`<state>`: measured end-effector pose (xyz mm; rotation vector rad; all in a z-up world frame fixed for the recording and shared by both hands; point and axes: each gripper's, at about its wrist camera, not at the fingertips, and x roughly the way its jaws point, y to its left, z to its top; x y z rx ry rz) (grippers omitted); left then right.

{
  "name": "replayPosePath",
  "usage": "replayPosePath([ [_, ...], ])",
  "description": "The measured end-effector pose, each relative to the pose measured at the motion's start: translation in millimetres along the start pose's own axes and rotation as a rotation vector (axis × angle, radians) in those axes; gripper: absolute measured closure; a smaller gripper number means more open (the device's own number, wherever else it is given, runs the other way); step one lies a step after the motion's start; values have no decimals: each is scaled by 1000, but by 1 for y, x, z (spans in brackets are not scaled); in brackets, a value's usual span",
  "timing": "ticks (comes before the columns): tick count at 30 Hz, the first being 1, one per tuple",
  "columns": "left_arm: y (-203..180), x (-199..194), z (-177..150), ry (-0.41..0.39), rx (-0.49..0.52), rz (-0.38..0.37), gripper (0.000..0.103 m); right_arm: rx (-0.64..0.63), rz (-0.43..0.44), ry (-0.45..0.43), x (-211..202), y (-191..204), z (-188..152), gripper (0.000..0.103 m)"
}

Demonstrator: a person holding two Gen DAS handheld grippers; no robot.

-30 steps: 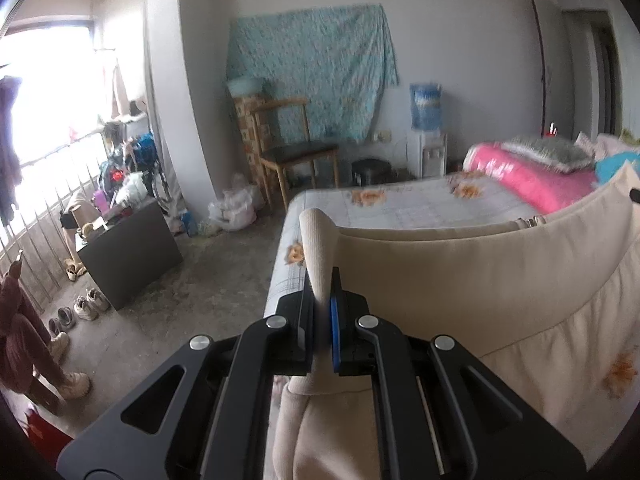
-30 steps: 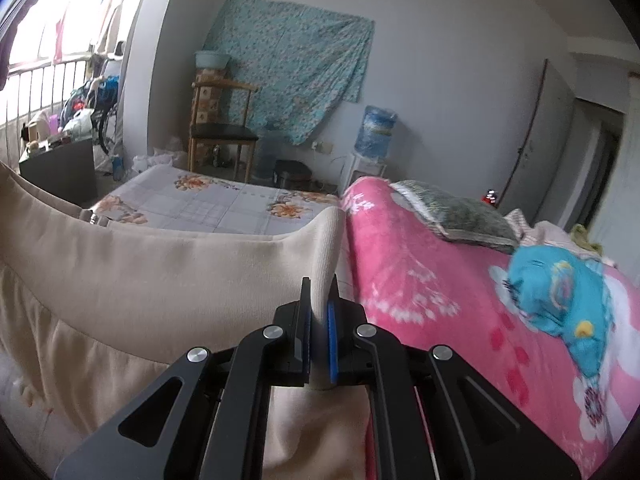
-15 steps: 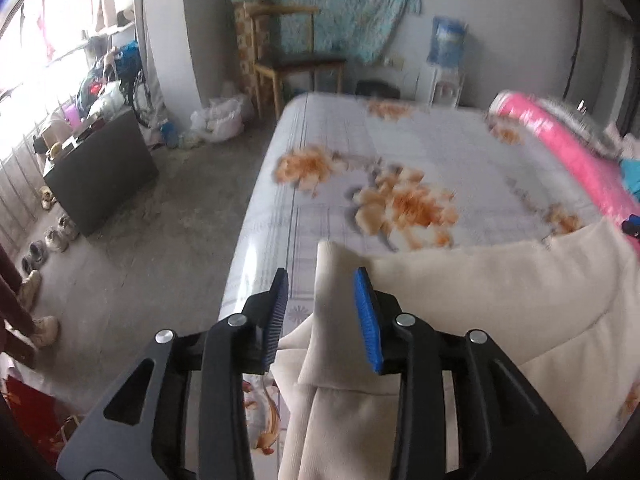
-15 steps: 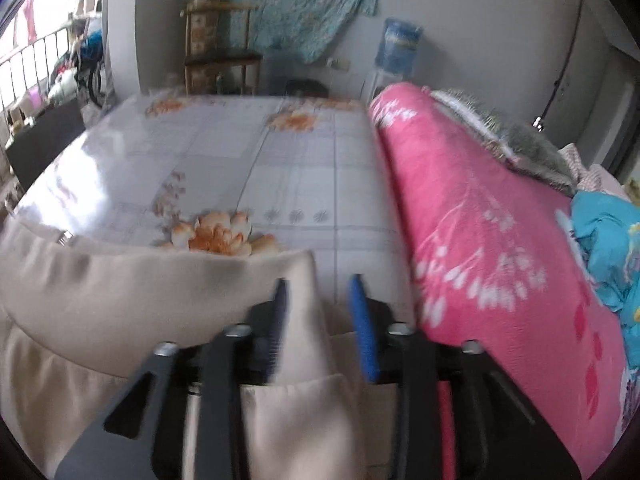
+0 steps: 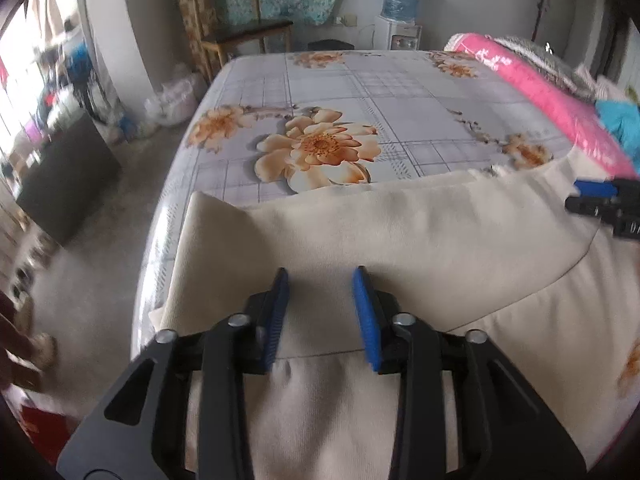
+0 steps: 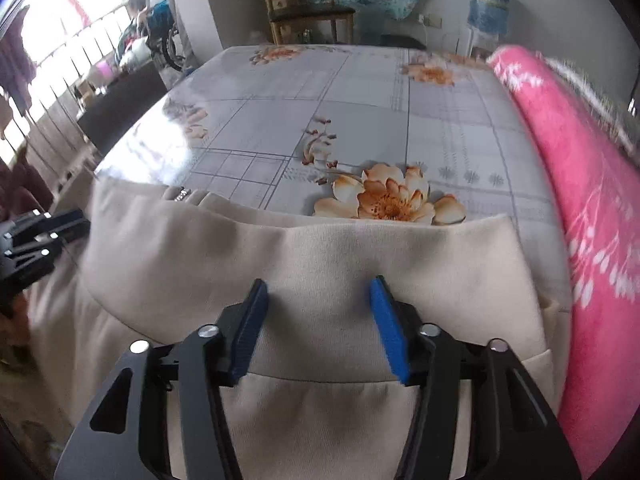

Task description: Fold large clothes

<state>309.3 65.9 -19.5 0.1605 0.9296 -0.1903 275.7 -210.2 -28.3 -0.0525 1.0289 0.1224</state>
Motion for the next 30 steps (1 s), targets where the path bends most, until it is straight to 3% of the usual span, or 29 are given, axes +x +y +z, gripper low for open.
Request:
replayPosePath([
  [3,-16,-4,-1,-23,92,66,102,-27,-29,-14,-4,4,-1,96],
  [6,-19,-16,0,-71,125,98,102,-47,-56,-40,-12,5,3,98],
  [10,-4,-50,14,-168,69,87,103,-57,-86,-162,-49,8,13,99],
  [14,1,-59,30,-237,57,120,103,-71,-125,-200,-49,9,24,99],
  [17,1,-35,30,-182,54,120,102,-79,-145,-147,-16,7,24,99],
  [21,-2,6,21,-41,72,106,102,-68,-148,-73,18,2,16,99],
  [23,1,6,22,-38,66,116,98,-28,-103,-71,12,-8,18,98],
  [25,9,1,27,-33,46,106,93,13,-95,-88,-2,-19,19,84],
  [27,20,-12,28,-52,16,101,80,63,-127,-130,-25,-39,17,81],
  [30,34,-40,19,-91,-28,48,78,142,-112,-168,-61,-68,4,79],
])
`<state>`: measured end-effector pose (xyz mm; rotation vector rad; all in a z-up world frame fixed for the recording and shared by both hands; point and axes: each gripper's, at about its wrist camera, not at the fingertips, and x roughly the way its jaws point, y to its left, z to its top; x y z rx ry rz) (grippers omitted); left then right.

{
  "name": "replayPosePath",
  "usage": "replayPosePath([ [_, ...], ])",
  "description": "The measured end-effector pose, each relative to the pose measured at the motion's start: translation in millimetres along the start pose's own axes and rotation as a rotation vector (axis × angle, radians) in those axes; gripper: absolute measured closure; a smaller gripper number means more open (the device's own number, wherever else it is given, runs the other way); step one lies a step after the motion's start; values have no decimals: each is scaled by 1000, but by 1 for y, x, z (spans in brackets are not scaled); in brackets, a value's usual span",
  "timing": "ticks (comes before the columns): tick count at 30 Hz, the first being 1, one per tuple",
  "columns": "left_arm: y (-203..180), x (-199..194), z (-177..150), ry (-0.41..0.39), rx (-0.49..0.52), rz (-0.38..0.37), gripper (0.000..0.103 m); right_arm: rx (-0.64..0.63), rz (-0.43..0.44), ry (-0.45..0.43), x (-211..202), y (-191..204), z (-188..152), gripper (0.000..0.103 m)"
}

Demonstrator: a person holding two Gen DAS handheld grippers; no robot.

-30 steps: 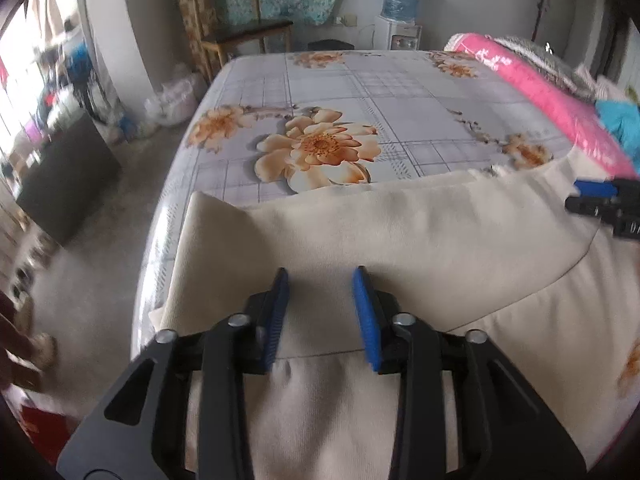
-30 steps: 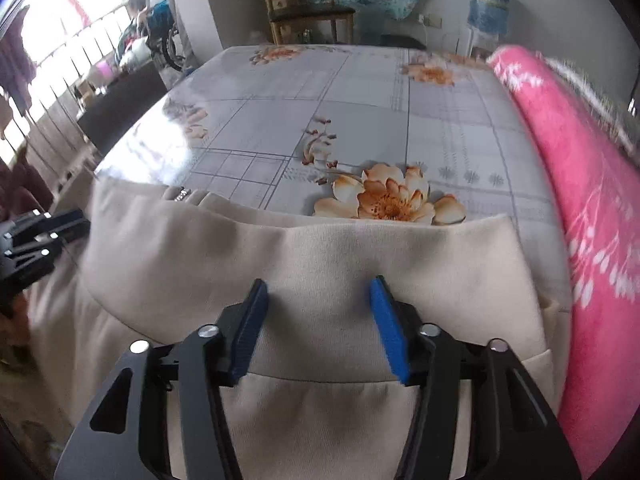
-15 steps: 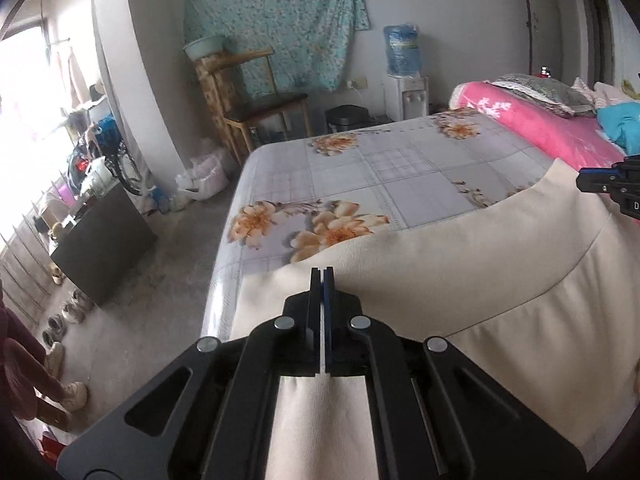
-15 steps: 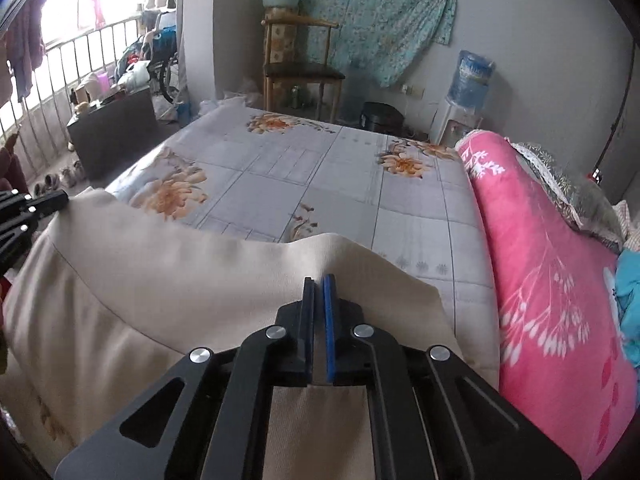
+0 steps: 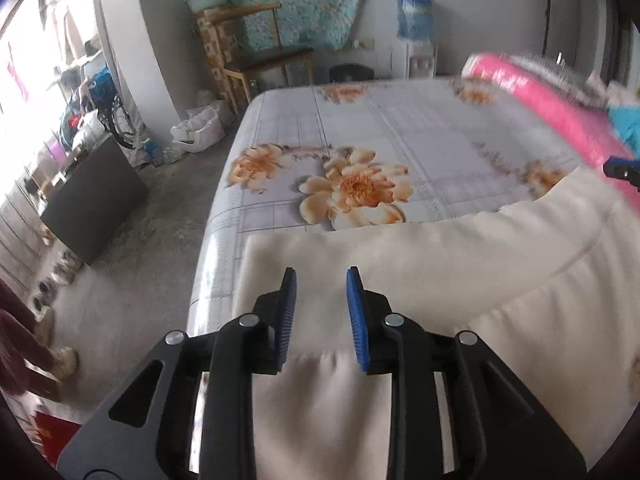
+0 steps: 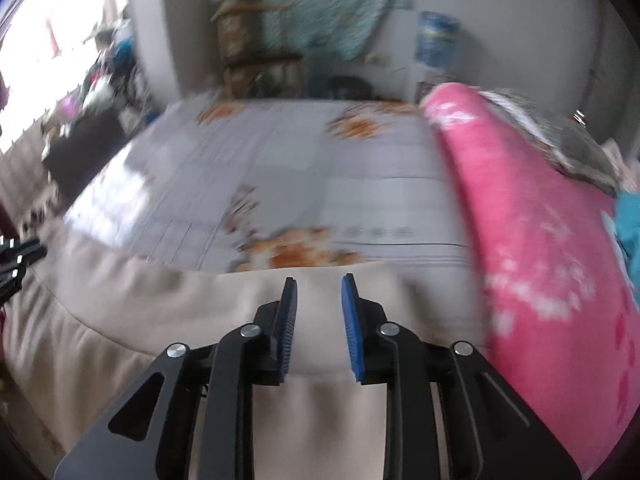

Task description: Fold large clothes

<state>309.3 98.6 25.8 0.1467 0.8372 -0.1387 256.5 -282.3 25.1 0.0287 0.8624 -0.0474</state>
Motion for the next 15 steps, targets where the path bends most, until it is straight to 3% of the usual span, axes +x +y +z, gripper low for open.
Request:
replayPosePath([
  [2,7,-17,-11,5,-34,-82,78,36,37,11,-17,-19,-14,79],
  [5,9,-18,-36,81,-59,-170,78,36,88,71,-19,-30,-43,79],
  [8,18,-5,-66,133,-67,-118,76,47,-23,180,0,-49,-76,79],
  [9,23,-8,-70,108,-80,-136,76,66,-30,209,6,-58,-85,87],
  [12,33,-16,-72,84,-98,-91,76,126,-25,183,-11,-64,-85,90],
  [15,38,-42,-73,28,-111,-131,76,85,-46,111,-46,-50,-85,90],
])
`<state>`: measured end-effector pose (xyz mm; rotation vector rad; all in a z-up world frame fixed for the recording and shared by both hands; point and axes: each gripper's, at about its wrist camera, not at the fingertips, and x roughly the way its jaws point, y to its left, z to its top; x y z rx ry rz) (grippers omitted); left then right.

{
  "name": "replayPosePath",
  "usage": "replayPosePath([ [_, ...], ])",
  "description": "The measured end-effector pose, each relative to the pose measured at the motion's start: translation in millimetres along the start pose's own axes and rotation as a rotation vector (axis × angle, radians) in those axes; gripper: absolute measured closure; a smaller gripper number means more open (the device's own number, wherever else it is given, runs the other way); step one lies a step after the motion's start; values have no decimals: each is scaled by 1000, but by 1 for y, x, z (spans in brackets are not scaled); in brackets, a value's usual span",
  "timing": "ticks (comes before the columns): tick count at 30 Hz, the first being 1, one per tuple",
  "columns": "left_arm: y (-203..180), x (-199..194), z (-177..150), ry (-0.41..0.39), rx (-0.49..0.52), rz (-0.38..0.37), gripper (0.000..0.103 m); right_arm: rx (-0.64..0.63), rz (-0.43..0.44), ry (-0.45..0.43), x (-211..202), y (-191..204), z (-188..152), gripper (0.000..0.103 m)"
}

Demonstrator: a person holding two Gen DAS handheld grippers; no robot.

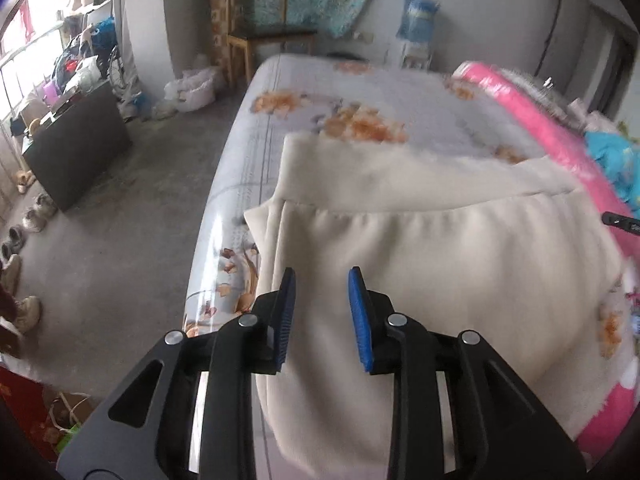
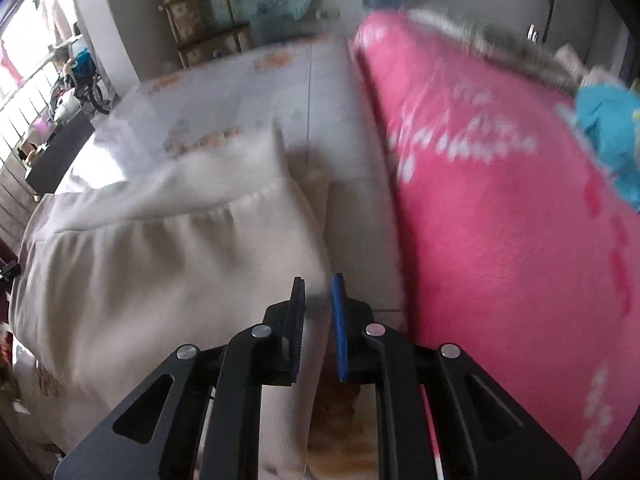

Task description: Fold large clothes

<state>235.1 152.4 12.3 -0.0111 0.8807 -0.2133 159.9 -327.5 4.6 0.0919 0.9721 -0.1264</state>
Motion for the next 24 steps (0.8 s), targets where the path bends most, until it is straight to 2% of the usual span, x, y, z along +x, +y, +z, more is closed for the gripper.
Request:
replayPosePath([
  [2,-6,-21,-8,-38,35,-42,76,-57,39,-37,-21,13,-15,90],
  [4,-13,-27,-19,-37,74,-55,76,-126,23,-30,-23,25,-35,90],
  [6,-15,-17,-34,-1,112,8,76,-157,-49,45,-5,24,-56,89],
  [7,-12,-6,-42,43,114,53,76,-149,-78,77,5,18,-65,85],
  [8,-7,-1,-47,60,94,53,76,-129,-88,62,5,13,-68,81],
  [9,-3,-6,-48,46,71,36,76,-107,-98,62,-1,9,-67,76],
  [11,3,-18,-45,36,45,54,76,-42,-121,65,-18,3,-61,75],
  [12,3,-30,-41,-2,41,56,76,-23,-117,54,-26,4,-59,75],
  [14,-3,-47,-36,-50,57,30,76,-5,-74,-3,-45,16,-56,75],
  [17,-27,-56,-31,-86,93,-33,76,-32,56,-62,-54,54,-55,73],
  [18,-42,-55,-30,-89,113,-68,75,-58,90,-71,-52,70,-57,70],
  [20,-68,-45,-34,-69,144,-109,70,-148,145,-68,-39,106,-64,59],
  [21,-84,-36,-39,-47,172,-110,68,-182,157,-53,-34,117,-69,54],
  [22,-93,-27,-48,-28,202,-79,68,-231,145,-8,-18,126,-77,54],
  [23,-103,-10,-60,17,253,-11,67,-249,111,34,-6,128,-84,54],
  [24,-106,-1,-69,28,275,24,66,-255,100,46,2,125,-90,52],
])
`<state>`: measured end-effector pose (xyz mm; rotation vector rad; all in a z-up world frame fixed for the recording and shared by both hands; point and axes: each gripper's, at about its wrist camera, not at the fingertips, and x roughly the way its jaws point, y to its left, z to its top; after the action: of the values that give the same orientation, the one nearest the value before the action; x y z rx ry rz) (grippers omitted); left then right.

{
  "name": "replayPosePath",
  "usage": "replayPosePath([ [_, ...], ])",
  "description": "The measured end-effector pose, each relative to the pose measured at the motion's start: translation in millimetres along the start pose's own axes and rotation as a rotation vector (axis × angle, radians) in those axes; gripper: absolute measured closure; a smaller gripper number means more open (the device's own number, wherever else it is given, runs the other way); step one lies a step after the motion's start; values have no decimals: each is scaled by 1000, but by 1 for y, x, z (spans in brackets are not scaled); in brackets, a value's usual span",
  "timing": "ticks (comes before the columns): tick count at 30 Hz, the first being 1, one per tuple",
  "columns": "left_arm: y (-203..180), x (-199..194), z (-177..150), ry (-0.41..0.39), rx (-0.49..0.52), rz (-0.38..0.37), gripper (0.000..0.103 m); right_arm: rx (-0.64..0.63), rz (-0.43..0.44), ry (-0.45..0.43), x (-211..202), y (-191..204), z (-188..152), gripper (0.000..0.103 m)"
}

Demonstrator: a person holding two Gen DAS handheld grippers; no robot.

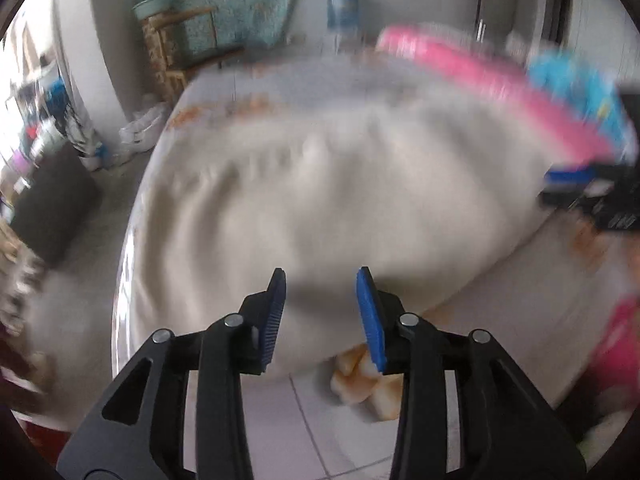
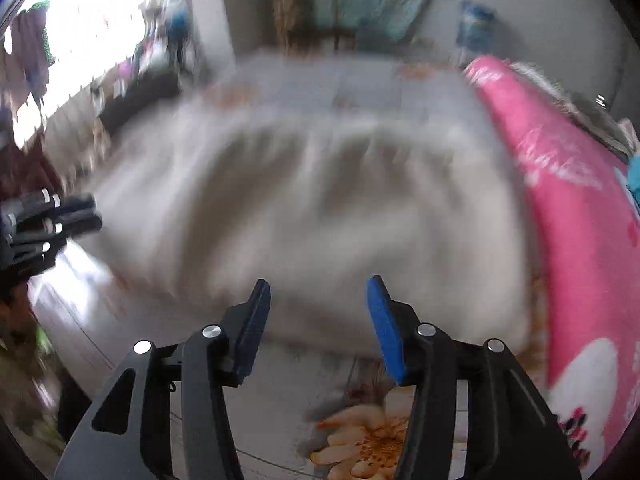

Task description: Fold large clothes

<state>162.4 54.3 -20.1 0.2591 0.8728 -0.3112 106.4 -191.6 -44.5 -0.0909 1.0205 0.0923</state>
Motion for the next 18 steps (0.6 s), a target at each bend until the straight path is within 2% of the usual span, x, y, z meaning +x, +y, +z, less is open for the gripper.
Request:
replayPosePath([
  [1,-2,-3,-6,-42,13,13,66,-2,6,-17,-4,-2,-4,51],
  [4,-1,-15,-5,-37,-1,11,66,-14,-69,1,-20,6,0,51],
  [7,-2,-35,3,-105,-17,-39,65,-33,-23,-87,-36,22,11,51],
  [10,-14,-33,11,-118,-19,-68,59,-56,36,-167,-39,51,21,51],
  [11,-19,-27,12,-104,-19,-70,58,-73,41,-171,-32,61,22,51],
  [13,-27,-5,5,-38,-31,-47,58,-91,49,-113,-4,76,22,51],
  [14,-26,3,3,-28,-49,-48,57,-86,39,-91,4,75,19,51],
  [15,-24,0,1,-52,-64,-56,57,-69,46,-96,8,73,18,50],
  [18,-20,-10,3,-41,-97,-64,56,-3,74,-63,8,61,32,50],
])
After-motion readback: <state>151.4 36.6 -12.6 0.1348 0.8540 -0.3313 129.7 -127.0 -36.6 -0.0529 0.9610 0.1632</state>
